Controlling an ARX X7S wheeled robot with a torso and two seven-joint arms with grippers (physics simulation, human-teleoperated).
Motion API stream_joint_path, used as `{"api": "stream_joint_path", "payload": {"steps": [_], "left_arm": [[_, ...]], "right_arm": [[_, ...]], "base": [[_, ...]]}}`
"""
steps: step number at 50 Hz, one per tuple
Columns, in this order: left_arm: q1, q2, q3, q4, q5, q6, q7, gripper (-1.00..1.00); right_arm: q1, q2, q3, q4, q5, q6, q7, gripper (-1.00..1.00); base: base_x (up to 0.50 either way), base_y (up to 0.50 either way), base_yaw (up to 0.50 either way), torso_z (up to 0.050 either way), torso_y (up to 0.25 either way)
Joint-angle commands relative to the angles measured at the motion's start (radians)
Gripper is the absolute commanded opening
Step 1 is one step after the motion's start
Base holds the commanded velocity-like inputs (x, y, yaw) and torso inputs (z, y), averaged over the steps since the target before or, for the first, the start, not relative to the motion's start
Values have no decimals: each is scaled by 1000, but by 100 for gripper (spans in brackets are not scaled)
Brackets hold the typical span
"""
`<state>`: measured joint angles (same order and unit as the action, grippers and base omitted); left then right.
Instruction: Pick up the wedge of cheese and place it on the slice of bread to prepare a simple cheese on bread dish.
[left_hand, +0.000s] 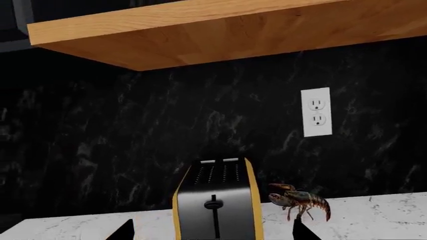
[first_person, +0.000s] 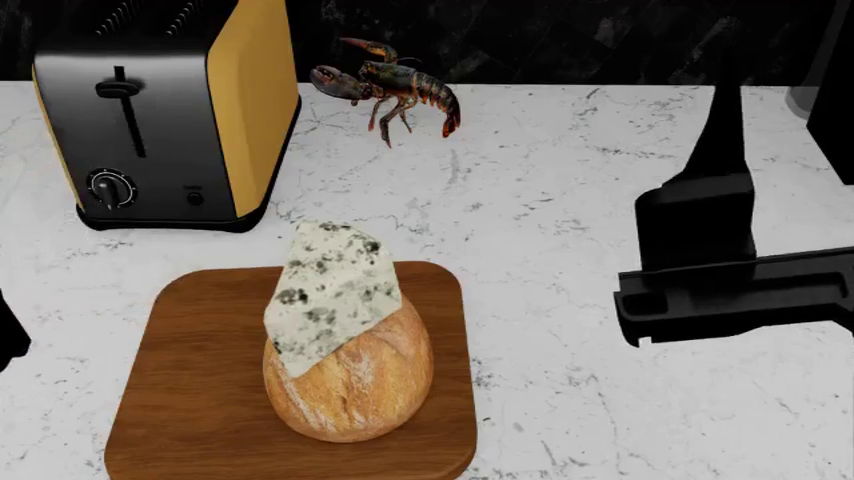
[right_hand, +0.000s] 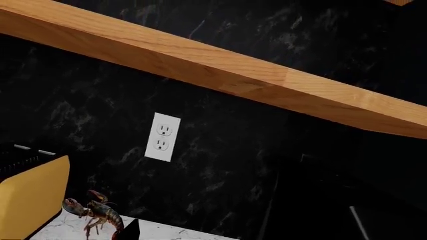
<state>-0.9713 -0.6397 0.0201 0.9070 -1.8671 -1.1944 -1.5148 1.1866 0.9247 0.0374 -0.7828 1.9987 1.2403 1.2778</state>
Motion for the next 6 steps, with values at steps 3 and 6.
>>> {"api": "stream_joint_path", "payload": {"steps": [3, 6], "left_arm": [[-3, -95, 35, 67, -52, 90, -49, 100], [-6, -115, 60, 77, -44, 121, -48, 100]], "right_arm": [[39, 39, -20, -9, 49, -19, 17, 100], [57, 51, -25, -6, 59, -22, 19, 100]], "base": [[0, 0, 0, 0, 0], [0, 0, 0, 0, 0]]}}
